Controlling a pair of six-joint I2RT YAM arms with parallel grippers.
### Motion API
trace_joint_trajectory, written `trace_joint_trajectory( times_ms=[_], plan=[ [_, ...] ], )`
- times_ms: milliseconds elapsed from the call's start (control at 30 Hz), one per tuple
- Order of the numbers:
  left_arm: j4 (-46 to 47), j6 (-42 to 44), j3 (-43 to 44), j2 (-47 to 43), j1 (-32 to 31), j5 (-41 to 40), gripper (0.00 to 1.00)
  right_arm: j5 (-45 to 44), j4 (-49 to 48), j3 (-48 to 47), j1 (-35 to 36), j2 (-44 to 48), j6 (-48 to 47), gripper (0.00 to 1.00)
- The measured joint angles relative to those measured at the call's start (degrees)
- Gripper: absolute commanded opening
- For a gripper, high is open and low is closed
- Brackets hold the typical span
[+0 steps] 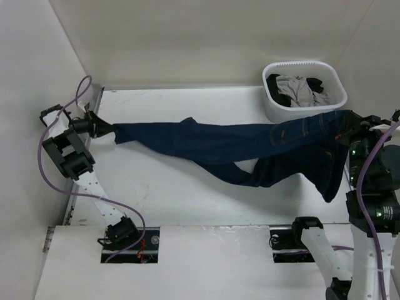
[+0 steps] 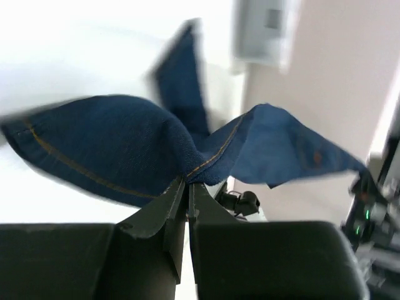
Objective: Fold and stack the trousers
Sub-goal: Flatten the trousers out
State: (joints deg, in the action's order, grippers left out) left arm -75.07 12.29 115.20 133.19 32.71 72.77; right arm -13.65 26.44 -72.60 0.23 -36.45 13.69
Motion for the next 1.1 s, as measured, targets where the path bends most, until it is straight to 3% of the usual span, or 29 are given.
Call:
trace_joint_trajectory(
  times_ms=[167,367,633,733,867,1100],
  plan=[
    [-1.38,-1.51,-1.36,-1.92,0.11,-16.15,0.04,-0.02,0.83,-1.33,-1.07,0.22,0.0,0.01],
    [-1.03,12.28,-3.28,-11.63,-4.85,-28.26,0.03,-0.07,1.44,-3.17,-1.07,0.44,-0.37,0.01],
    [-1.18,32.26,-27.89,-32.63,-14.82,-43.98,0.03,-0.09,1.53,-3.21,-1.33,0.42,-0.44,0.01],
    [-3.39,36.76,-32.3,-36.52,-20.37,-46.82,0.04,-0.09,1.53,-3.21,-1.33,0.37,-0.44,0.01],
    [-5.62,38.75,-24.98,-30.34,-19.93,-45.88,0.05,-0.09,1.53,-3.21,-1.33,0.11,-0.46,0.01],
    [-1.44,31.61,6.69,0.09,-15.72,-42.64,0.26,-0.09,0.94,-1.33,-1.33,-1.09,-0.42,0.01]
  ],
)
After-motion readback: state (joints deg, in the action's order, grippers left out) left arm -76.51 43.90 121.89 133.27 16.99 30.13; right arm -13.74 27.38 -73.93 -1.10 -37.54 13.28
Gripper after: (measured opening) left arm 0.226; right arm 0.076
